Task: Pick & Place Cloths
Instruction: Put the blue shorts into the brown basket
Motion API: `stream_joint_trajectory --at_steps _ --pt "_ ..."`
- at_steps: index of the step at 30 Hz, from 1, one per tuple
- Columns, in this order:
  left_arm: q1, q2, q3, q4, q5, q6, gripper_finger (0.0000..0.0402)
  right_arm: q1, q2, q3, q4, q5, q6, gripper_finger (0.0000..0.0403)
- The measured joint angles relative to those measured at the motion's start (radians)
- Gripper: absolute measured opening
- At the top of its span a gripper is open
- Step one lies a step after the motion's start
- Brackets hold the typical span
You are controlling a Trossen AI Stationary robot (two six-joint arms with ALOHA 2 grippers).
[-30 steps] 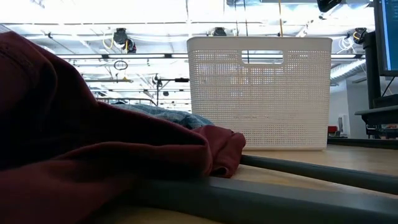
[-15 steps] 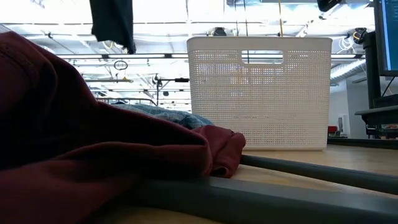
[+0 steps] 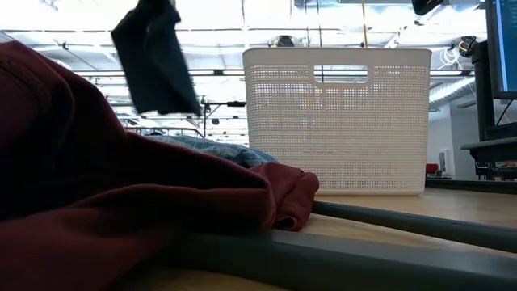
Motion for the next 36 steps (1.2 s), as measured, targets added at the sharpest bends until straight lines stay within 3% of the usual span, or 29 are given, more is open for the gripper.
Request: stream_joint_trajectory --at_steps 4,9,17,24,36 --pt "0.12 0.001 -0.093 -0.001 0.078 -0.017 0.0003 0.0 0.0 0.0 0.0 0.0 0.0 0.0" --pt "0.242 0.0 -0.191 -0.001 0.08 -0.036 0.0003 0.0 0.0 0.0 0.0 0.0 0.0 0.0" --pt "0.346 0.006 -0.303 0.036 0.129 -0.015 0.0003 0.0 0.0 0.0 0.0 0.053 0.036 0.0" --pt "0.339 0.001 -0.305 0.123 0.109 0.001 0.0003 0.0 0.0 0.0 0.0 0.051 0.056 0.0" --pt "0.231 -0.002 -0.204 0.041 -0.009 0.048 0.0003 0.0 0.0 0.0 -0.001 0.052 0.053 0.0"
